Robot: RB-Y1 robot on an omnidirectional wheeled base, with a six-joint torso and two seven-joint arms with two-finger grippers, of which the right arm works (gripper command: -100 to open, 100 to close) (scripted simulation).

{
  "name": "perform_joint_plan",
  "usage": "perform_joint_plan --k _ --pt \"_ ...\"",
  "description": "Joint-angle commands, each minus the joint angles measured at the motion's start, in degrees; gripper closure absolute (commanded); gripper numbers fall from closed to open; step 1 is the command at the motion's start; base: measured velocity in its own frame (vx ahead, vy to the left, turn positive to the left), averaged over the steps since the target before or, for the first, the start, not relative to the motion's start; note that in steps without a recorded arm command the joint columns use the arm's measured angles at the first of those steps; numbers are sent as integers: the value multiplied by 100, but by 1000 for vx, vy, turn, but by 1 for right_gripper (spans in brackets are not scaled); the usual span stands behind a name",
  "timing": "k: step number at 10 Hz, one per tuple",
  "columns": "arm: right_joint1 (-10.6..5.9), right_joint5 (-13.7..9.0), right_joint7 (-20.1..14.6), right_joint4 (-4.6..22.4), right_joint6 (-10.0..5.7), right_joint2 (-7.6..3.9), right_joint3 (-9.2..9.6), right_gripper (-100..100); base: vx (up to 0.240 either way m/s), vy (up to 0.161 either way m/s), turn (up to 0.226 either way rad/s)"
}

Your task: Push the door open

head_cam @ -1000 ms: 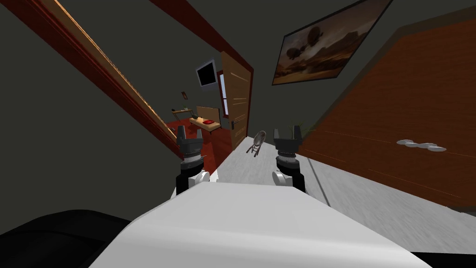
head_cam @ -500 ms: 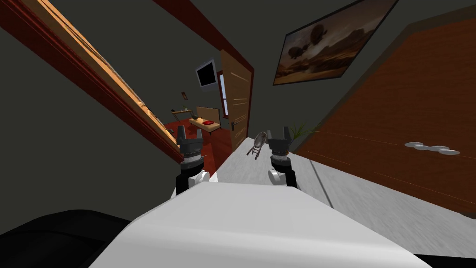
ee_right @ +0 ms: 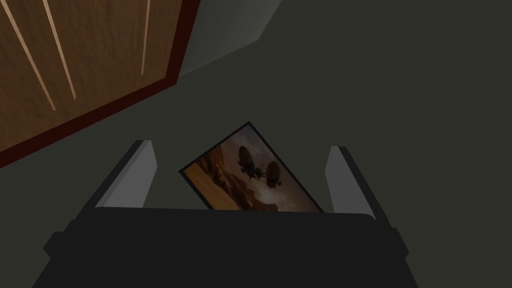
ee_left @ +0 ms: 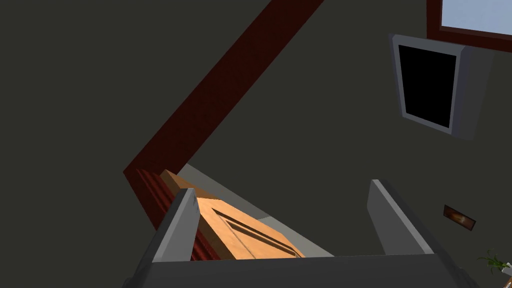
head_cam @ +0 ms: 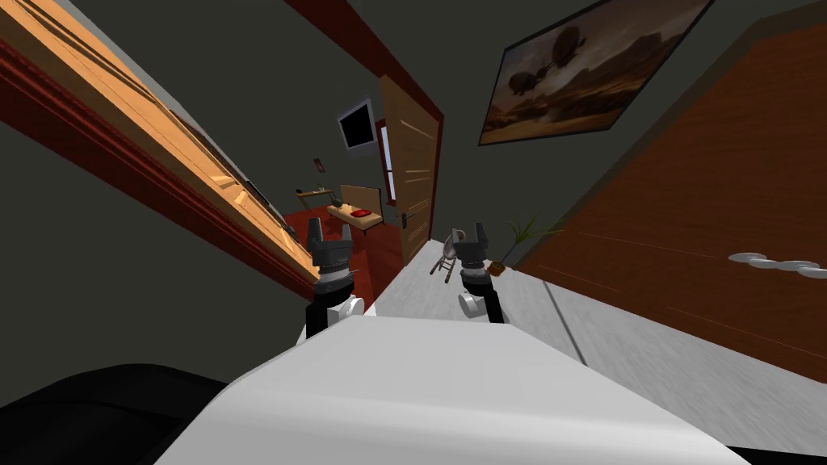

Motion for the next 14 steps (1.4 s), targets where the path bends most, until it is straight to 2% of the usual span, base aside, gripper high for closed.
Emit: perform_joint_plan --k 1,4,5,14 --pt "-127 -21 -69 207 -57 -65 101 -100 92 1 3" --pt "-412 -60 -226 654 -146 -211 385 -100 118 14 3" --pt "-555 -80 -305 878 -191 -285 527 -100 155 21 4" --pt "-1241 -174 -683 1954 -405 -631 1210 -100 105 10 3"
